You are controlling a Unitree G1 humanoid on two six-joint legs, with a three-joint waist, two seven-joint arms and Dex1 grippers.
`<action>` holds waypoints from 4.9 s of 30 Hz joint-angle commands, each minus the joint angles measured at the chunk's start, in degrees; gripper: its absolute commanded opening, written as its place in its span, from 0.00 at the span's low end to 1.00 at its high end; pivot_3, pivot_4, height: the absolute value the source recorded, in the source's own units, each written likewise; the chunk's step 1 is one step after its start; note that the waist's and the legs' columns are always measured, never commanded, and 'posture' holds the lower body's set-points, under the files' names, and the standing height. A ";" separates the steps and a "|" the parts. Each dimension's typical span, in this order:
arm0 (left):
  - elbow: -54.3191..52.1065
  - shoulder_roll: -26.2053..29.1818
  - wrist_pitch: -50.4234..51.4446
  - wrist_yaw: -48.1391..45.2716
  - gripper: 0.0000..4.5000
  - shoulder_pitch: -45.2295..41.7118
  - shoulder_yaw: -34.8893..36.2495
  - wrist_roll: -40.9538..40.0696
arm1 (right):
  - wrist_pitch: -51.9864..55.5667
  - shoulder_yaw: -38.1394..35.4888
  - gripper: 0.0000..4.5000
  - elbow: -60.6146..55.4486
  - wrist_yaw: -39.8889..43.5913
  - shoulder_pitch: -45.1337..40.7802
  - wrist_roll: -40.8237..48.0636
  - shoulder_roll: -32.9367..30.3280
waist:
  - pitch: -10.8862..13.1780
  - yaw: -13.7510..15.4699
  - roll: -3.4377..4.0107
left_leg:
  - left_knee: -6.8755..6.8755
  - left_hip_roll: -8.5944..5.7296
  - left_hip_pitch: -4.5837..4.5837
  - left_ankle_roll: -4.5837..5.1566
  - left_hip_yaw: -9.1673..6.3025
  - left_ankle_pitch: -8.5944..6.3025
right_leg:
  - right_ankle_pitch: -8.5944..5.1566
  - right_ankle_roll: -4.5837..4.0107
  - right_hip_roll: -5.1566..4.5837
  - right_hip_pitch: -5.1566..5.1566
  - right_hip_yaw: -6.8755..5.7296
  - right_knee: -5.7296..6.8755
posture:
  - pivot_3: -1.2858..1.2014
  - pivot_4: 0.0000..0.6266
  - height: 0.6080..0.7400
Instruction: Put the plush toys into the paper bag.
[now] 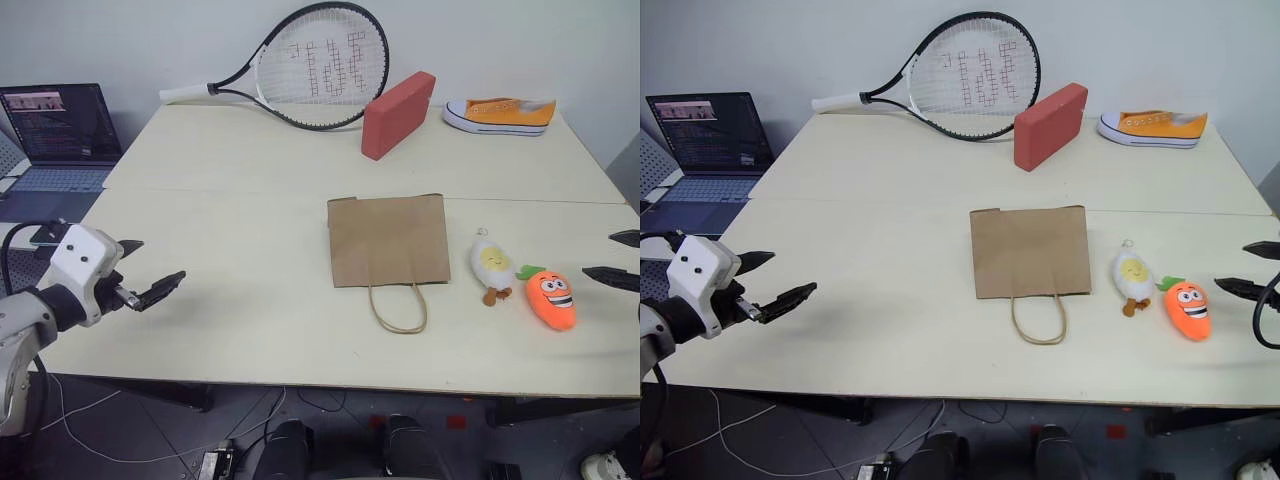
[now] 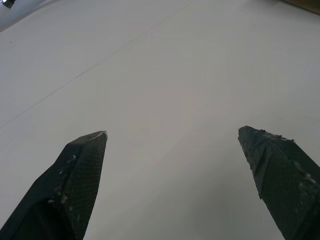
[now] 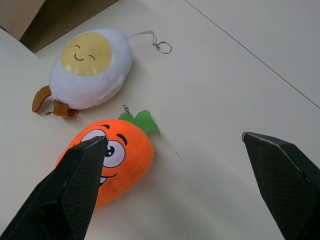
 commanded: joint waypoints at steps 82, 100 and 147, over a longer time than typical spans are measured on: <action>31.89 -40.69 -28.73 -15.62 0.48 -40.75 -56.27 19.72 | 31.56 -26.07 1.00 -78.96 -11.71 50.29 27.28 17.10 | -0.04 0.94 -0.12 | 0.19 -0.04 -0.20 0.01 -0.23 0.01 | 0.09 0.32 0.25 0.12 0.00 -0.15 | 0.52 0.24 1.00; 22.91 -40.48 2.04 -22.41 0.00 -49.80 -42.41 0.29 | 32.07 -0.49 0.96 -80.06 -36.59 34.02 21.65 29.80 | -0.05 0.48 -0.13 | 0.23 -0.02 -0.25 -0.01 -0.40 0.02 | 0.07 0.35 0.56 0.06 -0.06 -0.12 | 0.52 0.24 1.00; 24.34 -38.12 19.64 -8.16 0.00 -67.35 -24.12 -13.72 | 6.77 22.92 0.01 -35.24 -69.06 12.56 -14.60 66.47 | -0.07 0.14 -0.09 | 0.09 0.03 -0.47 -0.20 -0.61 0.13 | 0.18 0.16 0.80 -0.48 -0.04 0.23 | 0.52 0.24 1.00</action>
